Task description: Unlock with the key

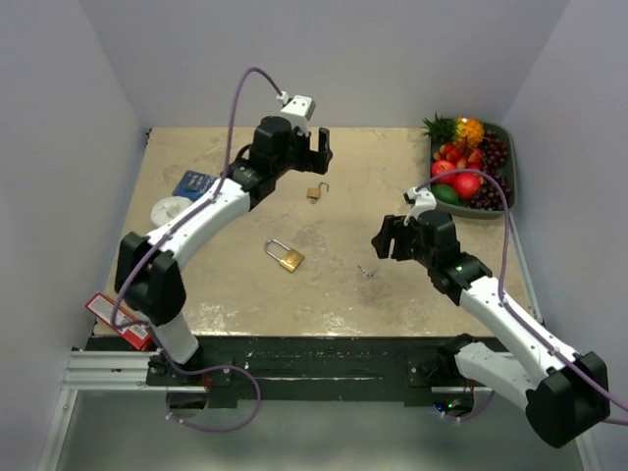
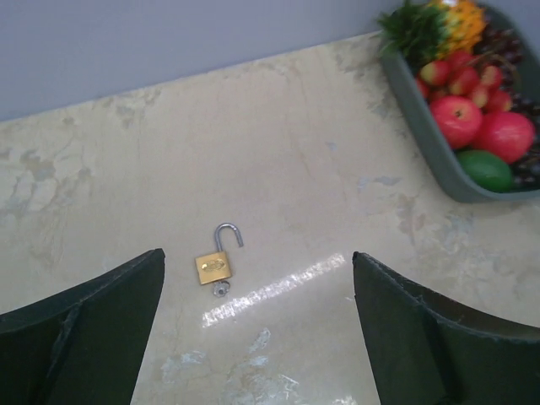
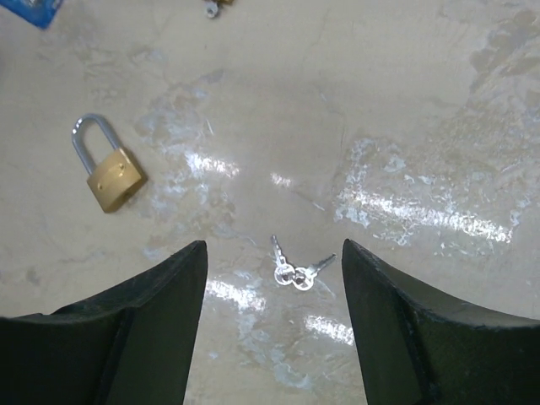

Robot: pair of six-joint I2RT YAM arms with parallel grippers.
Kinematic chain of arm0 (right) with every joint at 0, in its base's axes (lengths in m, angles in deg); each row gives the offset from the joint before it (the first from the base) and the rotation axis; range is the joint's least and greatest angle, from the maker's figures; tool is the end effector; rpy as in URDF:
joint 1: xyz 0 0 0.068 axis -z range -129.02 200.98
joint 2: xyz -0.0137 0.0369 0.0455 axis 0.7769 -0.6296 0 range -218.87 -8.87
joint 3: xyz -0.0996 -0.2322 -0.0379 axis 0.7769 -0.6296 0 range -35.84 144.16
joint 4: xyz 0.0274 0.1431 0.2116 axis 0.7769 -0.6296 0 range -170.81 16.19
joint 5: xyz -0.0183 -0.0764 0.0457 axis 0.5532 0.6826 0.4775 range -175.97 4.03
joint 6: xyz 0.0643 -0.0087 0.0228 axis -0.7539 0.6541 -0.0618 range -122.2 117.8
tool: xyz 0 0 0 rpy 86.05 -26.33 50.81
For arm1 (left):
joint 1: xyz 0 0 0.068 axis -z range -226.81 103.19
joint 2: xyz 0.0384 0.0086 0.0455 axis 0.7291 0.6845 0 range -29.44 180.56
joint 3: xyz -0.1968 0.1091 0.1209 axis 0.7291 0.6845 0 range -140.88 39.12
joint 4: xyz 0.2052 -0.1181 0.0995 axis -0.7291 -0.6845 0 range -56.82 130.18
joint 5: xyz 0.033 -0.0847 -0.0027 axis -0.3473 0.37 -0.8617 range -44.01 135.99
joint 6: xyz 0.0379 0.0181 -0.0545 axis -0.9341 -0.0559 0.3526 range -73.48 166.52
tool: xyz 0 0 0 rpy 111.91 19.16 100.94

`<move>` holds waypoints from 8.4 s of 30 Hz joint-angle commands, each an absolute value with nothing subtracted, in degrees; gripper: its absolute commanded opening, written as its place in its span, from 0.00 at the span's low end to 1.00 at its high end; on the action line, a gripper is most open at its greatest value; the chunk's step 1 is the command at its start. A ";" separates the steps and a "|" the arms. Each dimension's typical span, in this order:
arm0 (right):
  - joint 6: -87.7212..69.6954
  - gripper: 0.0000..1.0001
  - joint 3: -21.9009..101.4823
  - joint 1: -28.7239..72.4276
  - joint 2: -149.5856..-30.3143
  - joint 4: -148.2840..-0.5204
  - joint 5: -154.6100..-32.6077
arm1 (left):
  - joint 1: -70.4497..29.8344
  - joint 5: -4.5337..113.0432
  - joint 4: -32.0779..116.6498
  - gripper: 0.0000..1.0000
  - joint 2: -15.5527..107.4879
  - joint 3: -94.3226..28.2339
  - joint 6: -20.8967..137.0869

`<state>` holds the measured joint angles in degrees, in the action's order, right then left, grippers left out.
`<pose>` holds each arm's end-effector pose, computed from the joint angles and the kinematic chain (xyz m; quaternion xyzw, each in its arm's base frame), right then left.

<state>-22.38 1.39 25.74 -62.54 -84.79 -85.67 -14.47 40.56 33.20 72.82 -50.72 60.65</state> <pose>0.2141 0.1006 0.2416 -0.0363 0.8538 0.1984 0.4800 0.3759 -0.2318 0.3178 0.1019 0.8093 -0.1921 0.5457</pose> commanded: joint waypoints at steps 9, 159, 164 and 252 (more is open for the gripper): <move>-20.47 0.64 7.22 23.83 -75.04 -87.08 -93.18 | -25.80 66.56 31.64 0.96 55.74 -28.06 60.14; -49.22 0.20 -1.74 10.20 -92.28 -75.39 -68.48 | -24.31 75.17 36.75 0.94 52.30 -21.87 63.92; -49.40 0.16 -1.13 10.02 -89.12 -77.23 -68.48 | -24.31 75.26 36.75 0.94 52.21 -21.87 63.83; -27.16 0.00 10.91 13.80 -62.22 -64.84 -121.28 | -16.84 125.26 113.70 0.95 54.93 -7.20 108.18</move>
